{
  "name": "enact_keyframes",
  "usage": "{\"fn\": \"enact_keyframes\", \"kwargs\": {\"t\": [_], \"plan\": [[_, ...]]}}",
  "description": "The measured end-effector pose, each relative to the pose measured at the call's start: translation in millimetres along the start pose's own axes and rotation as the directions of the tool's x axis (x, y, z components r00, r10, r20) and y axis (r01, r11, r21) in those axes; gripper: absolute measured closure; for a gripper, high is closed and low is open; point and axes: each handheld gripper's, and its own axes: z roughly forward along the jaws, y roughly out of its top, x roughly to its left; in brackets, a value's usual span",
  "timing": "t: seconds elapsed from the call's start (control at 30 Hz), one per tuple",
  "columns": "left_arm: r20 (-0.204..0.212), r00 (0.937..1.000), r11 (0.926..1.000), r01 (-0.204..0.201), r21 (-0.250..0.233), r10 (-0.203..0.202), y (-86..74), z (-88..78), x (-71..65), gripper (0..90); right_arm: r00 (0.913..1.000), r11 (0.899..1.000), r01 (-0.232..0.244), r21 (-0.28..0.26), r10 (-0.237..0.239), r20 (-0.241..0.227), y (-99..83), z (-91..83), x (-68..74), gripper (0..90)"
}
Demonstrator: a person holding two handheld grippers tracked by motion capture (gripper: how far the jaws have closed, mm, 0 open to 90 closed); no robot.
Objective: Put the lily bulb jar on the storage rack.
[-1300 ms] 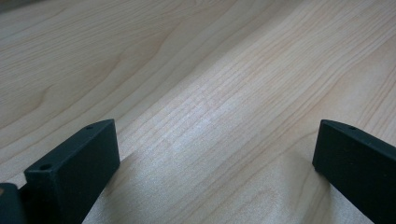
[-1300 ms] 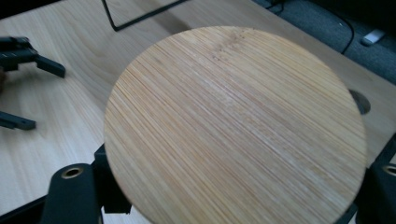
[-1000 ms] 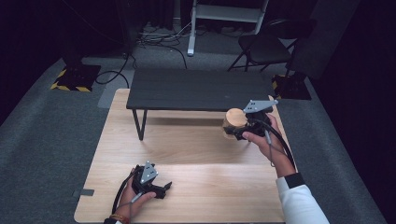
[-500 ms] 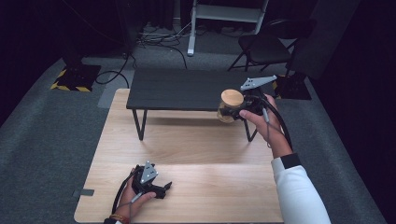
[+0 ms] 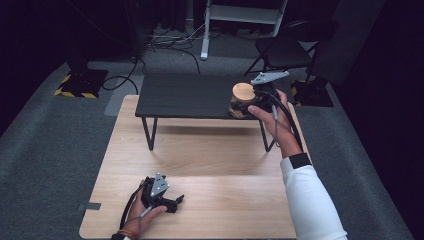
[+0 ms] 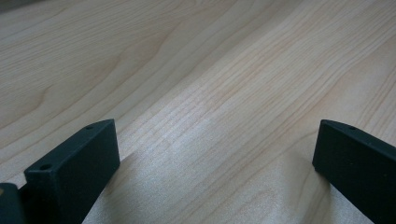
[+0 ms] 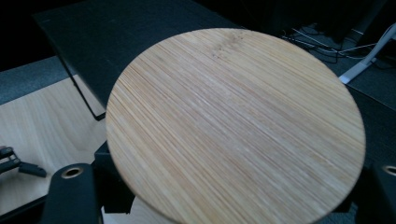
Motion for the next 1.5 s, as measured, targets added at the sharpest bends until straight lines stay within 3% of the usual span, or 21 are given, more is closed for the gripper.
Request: {"fn": "enact_keyframes", "kwargs": {"t": [0.17,0.47,0.5,0.67,0.9,1.07,1.3,1.5], "plan": [[0.000,1.0000,1.0000,-0.001,-0.001,0.001,-0.1,0.1,0.0,0.5,0.9992,1.000,-0.022,-0.005,0.022,0.034,1.0,14.8,-0.7,24.9],[0.001,1.0000,1.0000,-0.001,-0.001,0.001,-0.2,0.2,0.2,0.5,0.9963,0.997,-0.077,-0.029,0.078,0.038,-3.7,28.6,-3.0,24.4],[0.001,1.0000,1.0000,-0.001,-0.001,0.001,-0.2,0.2,0.2,0.5,0.9968,0.997,-0.070,-0.033,0.071,0.037,-4.7,29.7,-2.2,16.4],[0.001,1.0000,1.0000,-0.001,-0.001,0.001,0.0,0.2,0.3,0.5,0.9971,0.997,-0.059,-0.042,0.061,0.046,-5.1,28.4,0.3,9.4],[0.001,1.0000,1.0000,-0.001,-0.001,0.001,-0.1,0.2,0.3,0.5,0.9973,0.994,-0.030,-0.109,0.037,0.063,-10.2,12.8,4.1,6.8],[0.001,1.0000,1.0000,-0.001,-0.001,0.001,-0.1,0.2,0.3,0.5,0.9971,0.990,-0.018,-0.140,0.028,0.071,-18.2,-10.6,6.3,6.8],[0.002,1.0000,1.0000,-0.001,-0.001,0.001,-0.1,0.2,0.3,0.5,0.9955,0.983,0.027,-0.179,-0.010,0.095,-50.1,-31.9,12.6,6.8],[0.002,1.0000,1.0000,-0.001,-0.001,0.001,0.0,0.2,0.3,0.5,0.9939,0.977,0.024,-0.212,0.000,0.111,-99.0,-55.2,23.0,6.8]]}}
